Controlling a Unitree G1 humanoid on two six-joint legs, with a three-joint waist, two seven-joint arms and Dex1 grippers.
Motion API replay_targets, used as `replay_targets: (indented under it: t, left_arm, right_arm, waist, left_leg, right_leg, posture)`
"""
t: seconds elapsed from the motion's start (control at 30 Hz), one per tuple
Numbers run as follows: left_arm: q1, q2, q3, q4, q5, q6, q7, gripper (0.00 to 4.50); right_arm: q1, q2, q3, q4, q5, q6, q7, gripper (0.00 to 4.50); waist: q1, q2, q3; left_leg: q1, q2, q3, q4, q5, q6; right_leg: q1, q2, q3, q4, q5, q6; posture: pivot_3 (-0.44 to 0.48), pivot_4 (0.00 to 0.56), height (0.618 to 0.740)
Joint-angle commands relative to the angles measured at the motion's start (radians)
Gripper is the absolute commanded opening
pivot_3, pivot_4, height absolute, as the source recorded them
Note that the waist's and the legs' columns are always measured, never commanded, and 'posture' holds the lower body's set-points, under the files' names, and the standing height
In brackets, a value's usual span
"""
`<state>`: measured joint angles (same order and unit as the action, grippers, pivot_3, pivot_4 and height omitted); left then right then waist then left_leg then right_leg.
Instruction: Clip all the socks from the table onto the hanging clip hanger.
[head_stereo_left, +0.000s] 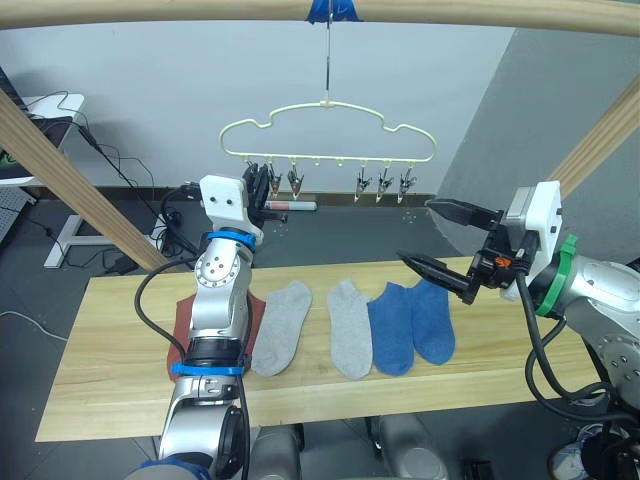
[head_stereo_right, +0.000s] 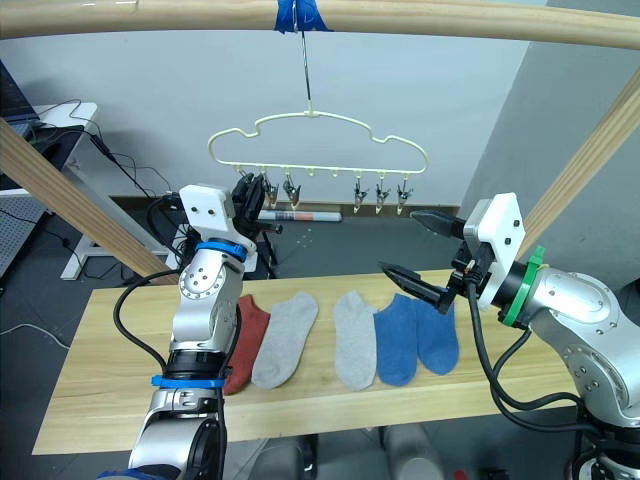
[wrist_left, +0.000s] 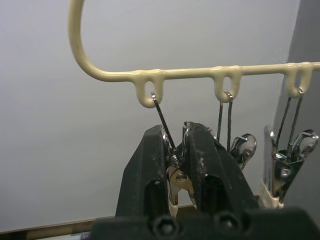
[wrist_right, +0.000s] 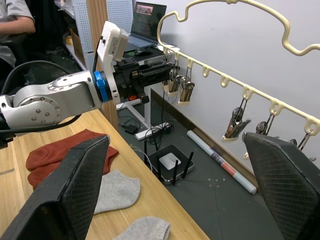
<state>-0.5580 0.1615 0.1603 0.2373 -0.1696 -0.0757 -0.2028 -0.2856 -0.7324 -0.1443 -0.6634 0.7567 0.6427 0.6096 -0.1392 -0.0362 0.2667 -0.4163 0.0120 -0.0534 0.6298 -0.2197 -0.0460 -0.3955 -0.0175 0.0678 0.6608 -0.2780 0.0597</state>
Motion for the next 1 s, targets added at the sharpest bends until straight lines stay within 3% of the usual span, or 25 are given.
replay_targets:
  t: [0.03, 0.63, 0.87, 1.0]
  left_arm:
    - [0.004, 0.010, -0.003, -0.048, 0.011, -0.028, 0.007, 0.26]
    - [0.010, 0.012, -0.008, -0.053, 0.010, -0.048, -0.024, 0.26]
    - [0.010, 0.014, -0.005, -0.060, 0.025, -0.032, 0.005, 2.43]
    - [0.014, 0.015, -0.007, -0.070, 0.026, -0.013, 0.012, 2.43]
  right_arm:
    - [0.002, 0.002, -0.022, -0.028, 0.003, -0.020, 0.003, 4.50]
    - [0.004, 0.004, -0.014, -0.021, -0.009, -0.024, 0.008, 4.50]
    - [0.004, 0.005, -0.014, -0.021, -0.008, -0.022, 0.007, 4.50]
    - [0.005, 0.005, -0.014, -0.021, -0.006, -0.021, 0.007, 4.50]
  waist:
    - [0.000, 0.000, 0.000]
    - [0.000, 0.000, 0.000]
    - [0.000, 0.000, 0.000]
    - [0.000, 0.000, 0.000]
  left_leg:
    - [0.000, 0.000, 0.000, 0.000, 0.000, 0.000]
    - [0.000, 0.000, 0.000, 0.000, 0.000, 0.000]
    - [0.000, 0.000, 0.000, 0.000, 0.000, 0.000]
    - [0.000, 0.000, 0.000, 0.000, 0.000, 0.000]
  right_leg:
    - [0.000, 0.000, 0.000, 0.000, 0.000, 0.000]
    - [0.000, 0.000, 0.000, 0.000, 0.000, 0.000]
    - [0.000, 0.000, 0.000, 0.000, 0.000, 0.000]
    - [0.000, 0.000, 0.000, 0.000, 0.000, 0.000]
  posture:
    - [-0.280, 0.280, 0.740]
    - [-0.273, 0.276, 0.740]
    - [-0.273, 0.277, 0.740]
    - [-0.269, 0.278, 0.740]
